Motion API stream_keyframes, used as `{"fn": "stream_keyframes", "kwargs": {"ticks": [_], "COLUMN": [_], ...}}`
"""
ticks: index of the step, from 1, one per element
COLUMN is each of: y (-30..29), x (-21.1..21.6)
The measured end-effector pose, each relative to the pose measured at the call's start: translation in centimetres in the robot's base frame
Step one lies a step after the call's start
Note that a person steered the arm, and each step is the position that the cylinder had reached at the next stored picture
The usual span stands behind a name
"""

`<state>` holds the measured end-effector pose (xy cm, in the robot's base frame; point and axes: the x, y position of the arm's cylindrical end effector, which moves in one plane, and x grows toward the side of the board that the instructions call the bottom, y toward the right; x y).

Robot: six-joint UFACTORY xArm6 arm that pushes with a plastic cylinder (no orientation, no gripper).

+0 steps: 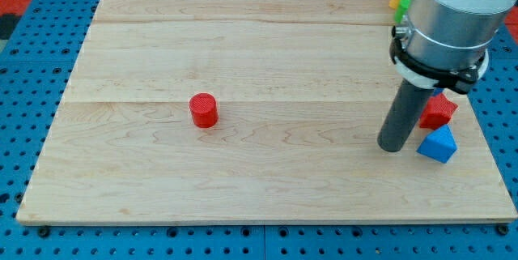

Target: Move your arm closer to the red circle

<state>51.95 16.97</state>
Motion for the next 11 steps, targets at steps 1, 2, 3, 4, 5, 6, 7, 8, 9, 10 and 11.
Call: {"fn": "stream_keyframes", "kwargs": {"ticks": [1, 2, 3, 4, 5, 6, 7, 8, 9, 10, 11], "y": [0.6, 1.0, 2.8, 2.9, 1.8, -2.1, -6.2, -10.0, -14.0, -19.6, -23.2], "x": [0.0, 0.0, 0.0, 0.0, 0.0, -0.3, -2.7, -6.8, -10.5, -12.2, -11.9]}}
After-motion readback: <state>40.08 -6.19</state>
